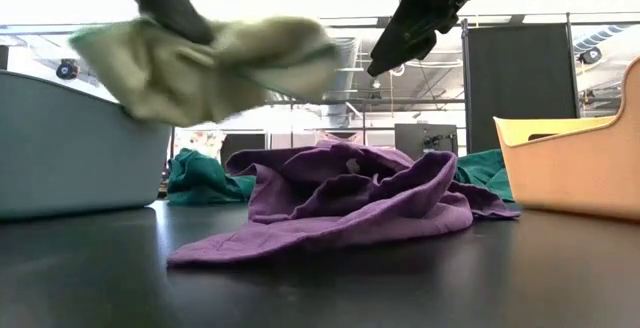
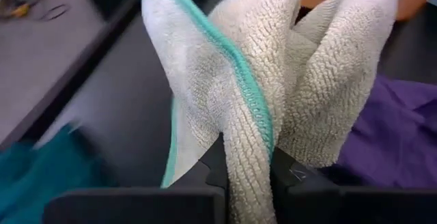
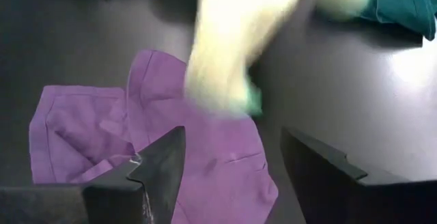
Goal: Sort microfiber towel by color & place in baskets
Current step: Put the light green microfiber towel into the blue bin
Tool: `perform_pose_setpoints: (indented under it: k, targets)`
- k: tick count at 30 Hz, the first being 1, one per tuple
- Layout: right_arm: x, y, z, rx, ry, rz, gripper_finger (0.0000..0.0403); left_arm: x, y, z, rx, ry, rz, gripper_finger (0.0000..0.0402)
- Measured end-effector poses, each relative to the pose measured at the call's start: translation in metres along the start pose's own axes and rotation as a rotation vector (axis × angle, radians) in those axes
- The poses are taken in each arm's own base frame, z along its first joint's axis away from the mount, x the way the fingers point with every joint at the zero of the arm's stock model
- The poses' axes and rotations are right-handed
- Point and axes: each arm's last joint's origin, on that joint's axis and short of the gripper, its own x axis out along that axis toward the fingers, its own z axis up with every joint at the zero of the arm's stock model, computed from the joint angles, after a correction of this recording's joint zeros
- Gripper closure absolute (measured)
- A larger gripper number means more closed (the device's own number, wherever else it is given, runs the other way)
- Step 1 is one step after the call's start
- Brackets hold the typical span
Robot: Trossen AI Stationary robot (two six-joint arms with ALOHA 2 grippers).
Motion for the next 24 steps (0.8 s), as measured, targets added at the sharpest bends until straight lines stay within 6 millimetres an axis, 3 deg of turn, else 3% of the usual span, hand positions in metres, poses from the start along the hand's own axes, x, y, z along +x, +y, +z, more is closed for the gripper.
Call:
perform_pose_setpoints:
  k: [5, 9, 14, 20, 24]
  targets:
    - [0.0, 0.0, 0.0, 0.001, -0.001, 0.0, 0.0178, -0.067, 0.021, -0.006, -0.177, 0.045, 0.044, 0.0384]
    - [0.0, 0.0, 0.0, 0.007, -0.003, 0.0, 0.0176, -0.098, 0.035, -0.014, -0.34, 0.108, 0.029, 0.0384]
    - [0.0, 0.0, 0.001, 0.022, -0.01, 0.0, 0.0177, -0.109, 0.044, -0.027, -0.526, 0.247, 0.053, 0.0384]
    - [0.0, 0.0, 0.001, 0.026, -0.009, 0.0, 0.0181, -0.114, 0.048, -0.035, -0.634, 0.39, 0.132, 0.0384]
    - [0.0, 0.0, 0.001, 0.025, -0.009, 0.0, 0.0181, -0.122, 0.05, -0.039, -0.673, 0.579, 0.148, 0.0384]
